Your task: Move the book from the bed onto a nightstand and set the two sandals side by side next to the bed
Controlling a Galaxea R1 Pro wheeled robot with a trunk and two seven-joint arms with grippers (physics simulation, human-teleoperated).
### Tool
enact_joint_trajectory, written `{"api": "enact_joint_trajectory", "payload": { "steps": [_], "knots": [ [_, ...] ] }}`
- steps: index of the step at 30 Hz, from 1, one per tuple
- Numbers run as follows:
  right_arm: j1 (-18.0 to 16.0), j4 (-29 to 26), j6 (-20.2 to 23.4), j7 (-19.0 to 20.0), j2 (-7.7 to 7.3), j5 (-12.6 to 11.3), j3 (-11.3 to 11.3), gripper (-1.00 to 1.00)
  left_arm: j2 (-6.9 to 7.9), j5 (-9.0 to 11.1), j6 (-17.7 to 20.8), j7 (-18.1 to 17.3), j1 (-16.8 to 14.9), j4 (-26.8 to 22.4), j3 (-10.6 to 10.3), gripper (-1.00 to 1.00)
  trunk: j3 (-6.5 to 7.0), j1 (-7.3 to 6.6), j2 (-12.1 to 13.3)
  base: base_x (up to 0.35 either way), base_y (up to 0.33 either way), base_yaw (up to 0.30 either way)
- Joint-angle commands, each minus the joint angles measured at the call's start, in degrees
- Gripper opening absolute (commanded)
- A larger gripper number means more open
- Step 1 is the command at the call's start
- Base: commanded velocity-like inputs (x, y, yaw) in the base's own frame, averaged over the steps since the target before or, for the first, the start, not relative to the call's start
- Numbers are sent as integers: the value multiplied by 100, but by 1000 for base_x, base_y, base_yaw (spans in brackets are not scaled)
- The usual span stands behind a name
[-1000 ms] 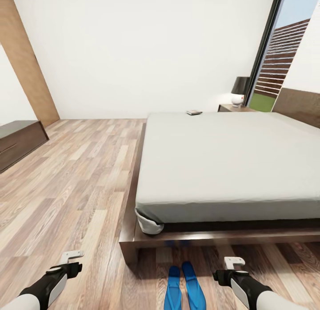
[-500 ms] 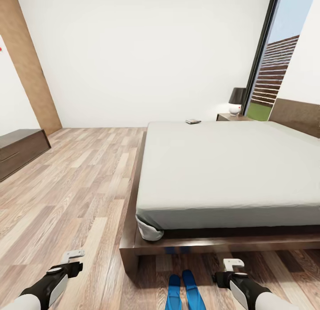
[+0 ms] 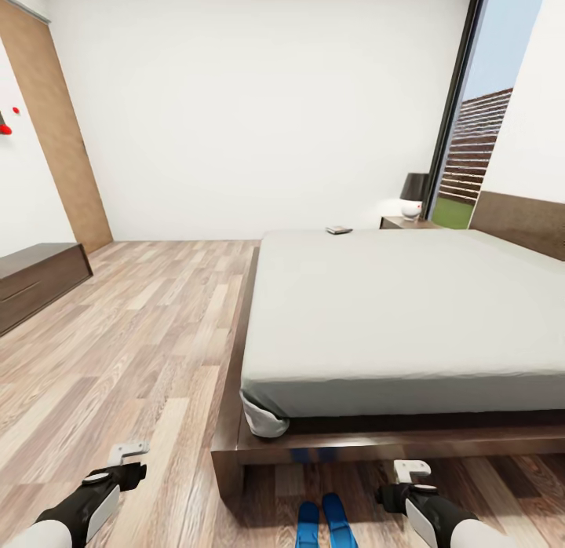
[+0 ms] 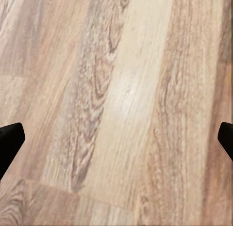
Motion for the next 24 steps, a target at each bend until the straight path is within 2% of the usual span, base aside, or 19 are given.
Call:
{"api": "enact_joint_trajectory", "payload": {
  "steps": [1,20,24],
  "knots": [
    [1,-14,34,-12,3,-54,48,100,2,56,34,22,1,-14,-22,100,17,-4,0,0,0,0],
    [5,-13,34,-16,38,-48,48,100,2,57,26,22,1,-14,-22,100,438,-53,25,0,0,0],
    [5,-13,34,-17,45,-46,48,100,2,55,26,22,1,-14,-22,100,510,-140,186,0,0,0]
  ]
}}
